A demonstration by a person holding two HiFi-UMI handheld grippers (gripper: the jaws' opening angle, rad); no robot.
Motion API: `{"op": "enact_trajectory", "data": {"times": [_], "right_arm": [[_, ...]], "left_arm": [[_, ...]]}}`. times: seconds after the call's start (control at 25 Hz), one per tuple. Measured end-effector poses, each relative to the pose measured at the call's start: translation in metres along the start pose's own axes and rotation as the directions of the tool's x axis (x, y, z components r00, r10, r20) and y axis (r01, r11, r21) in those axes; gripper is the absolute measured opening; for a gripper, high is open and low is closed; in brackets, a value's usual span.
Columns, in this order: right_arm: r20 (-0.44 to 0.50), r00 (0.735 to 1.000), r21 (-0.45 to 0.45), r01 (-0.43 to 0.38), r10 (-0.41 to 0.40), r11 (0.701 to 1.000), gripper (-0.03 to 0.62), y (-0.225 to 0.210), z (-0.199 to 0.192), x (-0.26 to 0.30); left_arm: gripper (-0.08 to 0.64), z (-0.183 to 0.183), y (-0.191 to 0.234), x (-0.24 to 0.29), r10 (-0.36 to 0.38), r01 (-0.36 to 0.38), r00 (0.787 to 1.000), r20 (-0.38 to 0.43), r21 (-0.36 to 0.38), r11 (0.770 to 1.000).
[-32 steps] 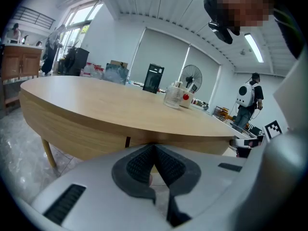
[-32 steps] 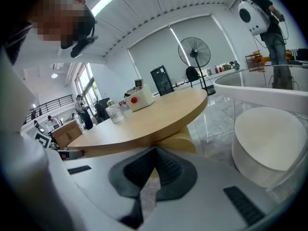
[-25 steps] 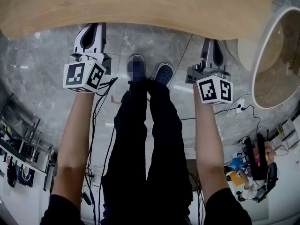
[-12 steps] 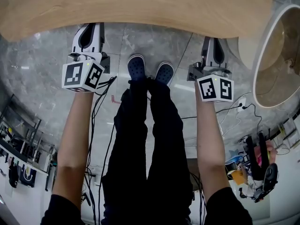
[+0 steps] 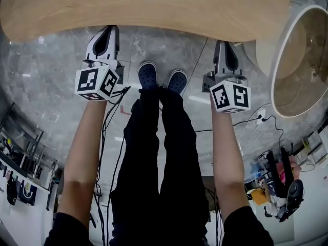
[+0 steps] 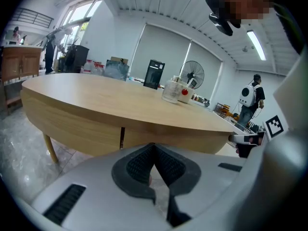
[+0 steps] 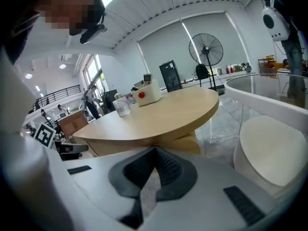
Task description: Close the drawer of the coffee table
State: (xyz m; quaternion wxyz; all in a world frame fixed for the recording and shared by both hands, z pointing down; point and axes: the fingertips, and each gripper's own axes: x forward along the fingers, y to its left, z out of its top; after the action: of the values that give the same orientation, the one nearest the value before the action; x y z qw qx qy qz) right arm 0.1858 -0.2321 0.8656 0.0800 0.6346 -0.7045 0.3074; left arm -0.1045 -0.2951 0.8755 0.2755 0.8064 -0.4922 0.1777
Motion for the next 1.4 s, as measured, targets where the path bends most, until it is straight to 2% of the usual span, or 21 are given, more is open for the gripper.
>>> {"op": "enact_trajectory", "data": {"times": [0.28,0.64,0.84,1.0,1.4], "right_arm": [[-0.042,0.999,0.021,-0.014,0.015,1.0,0.026,0.003,0.02,-0.019],[-0.101,0.993,-0.009,-0.06,0.059,0.998,0.026,0.028,0.071,-0.061],[-0.111,0.993,0.016,-0.044,0.046,0.999,0.026,0.051,0.105,-0.093],[-0.14,0.988,0.009,-0.061,0.062,0.998,0.026,0.08,0.133,-0.123],[-0.182,0.981,-0.014,-0.069,0.066,0.997,0.026,0.14,0.199,-0.215]], "left_arm": [[0.025,0.012,-0.017,-0.032,0.006,-0.006,1.0,-0.022,-0.008,1.0],[0.025,0.067,-0.057,-0.081,-0.022,0.022,1.0,-0.007,0.0,1.0],[0.025,0.098,-0.072,-0.117,-0.042,0.042,0.999,-0.028,0.014,0.999],[0.025,0.131,-0.088,-0.154,-0.07,0.071,0.997,-0.03,0.045,0.996],[0.025,0.186,-0.12,-0.255,-0.097,0.098,0.994,-0.054,0.014,0.995]]}}
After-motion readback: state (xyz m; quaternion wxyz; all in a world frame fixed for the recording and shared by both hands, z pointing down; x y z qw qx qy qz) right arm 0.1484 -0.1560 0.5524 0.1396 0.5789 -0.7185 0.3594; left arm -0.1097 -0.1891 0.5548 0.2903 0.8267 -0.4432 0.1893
